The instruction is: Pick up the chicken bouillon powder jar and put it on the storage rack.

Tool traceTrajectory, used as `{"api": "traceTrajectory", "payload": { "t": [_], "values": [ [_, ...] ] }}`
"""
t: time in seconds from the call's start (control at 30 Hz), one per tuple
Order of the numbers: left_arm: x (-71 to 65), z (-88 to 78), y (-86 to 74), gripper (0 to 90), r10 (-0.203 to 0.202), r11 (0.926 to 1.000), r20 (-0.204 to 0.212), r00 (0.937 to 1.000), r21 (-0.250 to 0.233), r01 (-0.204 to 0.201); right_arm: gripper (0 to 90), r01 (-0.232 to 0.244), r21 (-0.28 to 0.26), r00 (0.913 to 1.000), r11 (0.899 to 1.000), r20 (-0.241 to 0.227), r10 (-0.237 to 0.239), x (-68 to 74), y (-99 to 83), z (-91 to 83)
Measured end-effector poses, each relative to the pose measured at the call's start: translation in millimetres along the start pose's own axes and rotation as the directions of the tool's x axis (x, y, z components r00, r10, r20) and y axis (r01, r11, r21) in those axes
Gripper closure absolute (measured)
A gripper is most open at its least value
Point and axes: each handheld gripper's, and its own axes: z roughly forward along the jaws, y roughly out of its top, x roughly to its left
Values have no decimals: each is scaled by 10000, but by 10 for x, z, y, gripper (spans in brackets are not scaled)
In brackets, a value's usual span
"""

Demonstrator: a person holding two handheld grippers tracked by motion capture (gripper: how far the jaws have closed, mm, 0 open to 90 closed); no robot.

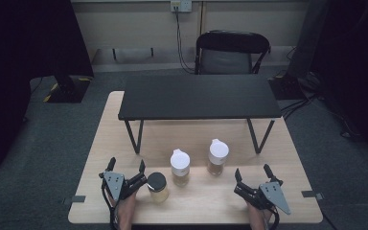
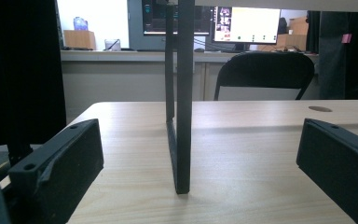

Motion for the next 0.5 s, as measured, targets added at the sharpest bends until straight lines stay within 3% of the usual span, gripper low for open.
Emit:
{"api": "traceTrajectory", "payload": {
  "t": [0.5],
  "values": [
    [35, 5, 24, 0, -337, 9994, 111, 9994, 24, 337, 8, -35, -8, 10000, 10000, 57, 35, 0, 0, -3]
  ]
}}
